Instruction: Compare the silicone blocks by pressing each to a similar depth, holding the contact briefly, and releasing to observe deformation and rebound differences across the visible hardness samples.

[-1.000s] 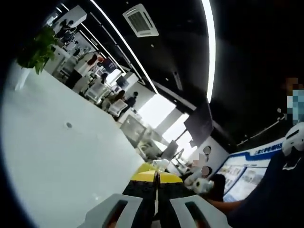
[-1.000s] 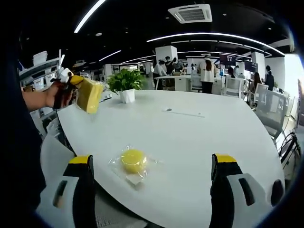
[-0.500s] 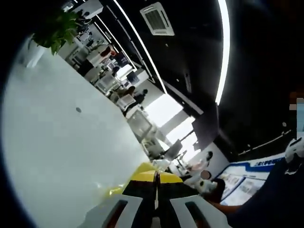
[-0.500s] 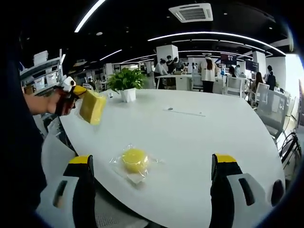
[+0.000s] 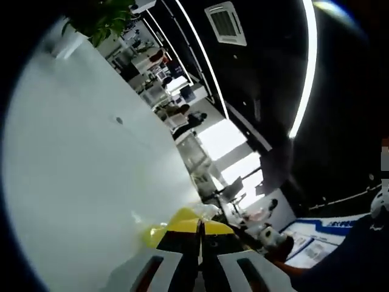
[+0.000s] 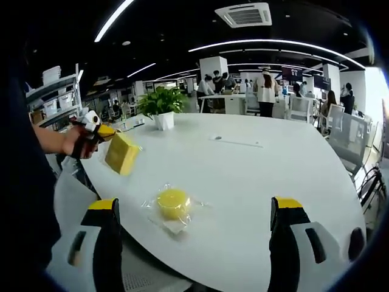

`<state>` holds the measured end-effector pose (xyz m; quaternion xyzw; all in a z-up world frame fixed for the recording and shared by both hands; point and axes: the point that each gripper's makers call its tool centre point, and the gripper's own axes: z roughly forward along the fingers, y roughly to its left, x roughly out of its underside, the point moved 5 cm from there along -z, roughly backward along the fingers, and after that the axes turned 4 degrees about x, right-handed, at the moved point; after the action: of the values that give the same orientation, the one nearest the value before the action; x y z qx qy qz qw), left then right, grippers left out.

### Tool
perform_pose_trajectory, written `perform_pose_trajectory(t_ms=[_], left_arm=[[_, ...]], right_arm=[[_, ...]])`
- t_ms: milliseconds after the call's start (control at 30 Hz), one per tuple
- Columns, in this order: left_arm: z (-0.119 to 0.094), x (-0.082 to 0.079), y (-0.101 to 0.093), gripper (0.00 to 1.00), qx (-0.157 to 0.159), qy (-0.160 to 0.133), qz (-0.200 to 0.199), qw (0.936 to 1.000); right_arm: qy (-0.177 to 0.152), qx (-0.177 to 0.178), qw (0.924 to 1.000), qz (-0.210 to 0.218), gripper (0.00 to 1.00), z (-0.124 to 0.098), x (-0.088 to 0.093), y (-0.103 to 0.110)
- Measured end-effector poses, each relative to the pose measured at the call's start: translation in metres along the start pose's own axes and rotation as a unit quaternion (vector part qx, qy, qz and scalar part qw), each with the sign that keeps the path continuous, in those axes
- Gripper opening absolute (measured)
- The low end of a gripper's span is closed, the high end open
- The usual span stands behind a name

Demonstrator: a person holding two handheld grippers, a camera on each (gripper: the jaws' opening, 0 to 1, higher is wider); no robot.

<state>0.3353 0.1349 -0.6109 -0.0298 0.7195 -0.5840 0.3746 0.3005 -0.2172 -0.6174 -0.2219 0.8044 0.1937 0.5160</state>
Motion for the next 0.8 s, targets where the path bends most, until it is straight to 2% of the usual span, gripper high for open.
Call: perform_pose_trajectory(t_ms=[267,600,800], left_arm=[[0.001,0.010,0.015,0.00,-0.017,0.018,-0.012,0.9996],[0.001,0.015,0.039,0.00,-0.040,0.019,-0.039,0.9983],[-0.001,0.017,0.051,0.00,-0.044,0.007,-0.066,0.9968]], right_arm=[[0.001,-0.001,1.0000,0.003,0.97,0.000,0.001,0.001],[0.005,0.000,1.0000,0.004,0.97,-0.002,0.005,0.001],[0.006,0.000,1.0000,0.007,0.96,-0.003,0.007,0.003]])
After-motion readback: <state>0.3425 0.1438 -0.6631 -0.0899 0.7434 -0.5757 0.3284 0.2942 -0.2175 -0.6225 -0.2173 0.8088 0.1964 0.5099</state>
